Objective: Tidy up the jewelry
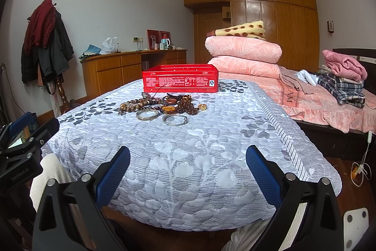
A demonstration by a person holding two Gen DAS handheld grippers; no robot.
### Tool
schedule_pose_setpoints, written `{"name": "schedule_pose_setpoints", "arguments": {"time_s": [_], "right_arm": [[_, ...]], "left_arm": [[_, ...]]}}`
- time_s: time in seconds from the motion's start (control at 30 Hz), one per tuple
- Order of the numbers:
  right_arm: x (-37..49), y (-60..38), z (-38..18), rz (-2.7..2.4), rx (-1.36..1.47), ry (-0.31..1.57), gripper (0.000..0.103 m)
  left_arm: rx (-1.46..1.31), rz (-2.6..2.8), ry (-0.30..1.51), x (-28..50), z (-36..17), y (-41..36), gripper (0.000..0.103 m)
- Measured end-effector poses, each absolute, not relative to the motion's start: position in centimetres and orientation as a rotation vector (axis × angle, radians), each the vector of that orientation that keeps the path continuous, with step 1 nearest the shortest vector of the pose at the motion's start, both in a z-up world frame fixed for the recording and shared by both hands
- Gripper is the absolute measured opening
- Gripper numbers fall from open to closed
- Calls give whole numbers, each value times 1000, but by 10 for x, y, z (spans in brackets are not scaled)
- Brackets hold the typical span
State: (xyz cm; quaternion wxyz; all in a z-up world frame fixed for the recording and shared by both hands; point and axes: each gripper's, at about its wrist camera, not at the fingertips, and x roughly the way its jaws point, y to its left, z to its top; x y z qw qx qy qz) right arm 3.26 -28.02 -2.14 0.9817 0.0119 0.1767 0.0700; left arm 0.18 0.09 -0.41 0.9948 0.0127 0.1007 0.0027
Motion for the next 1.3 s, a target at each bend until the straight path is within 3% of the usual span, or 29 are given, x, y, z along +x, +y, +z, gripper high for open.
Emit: {"name": "schedule_pose_setpoints", "arguments": {"time_s": [1.3], "right_arm": [[34, -280, -22, 141, 24, 357, 97]], "left_arm": [[27, 9, 202, 3, -6, -1, 98]]}}
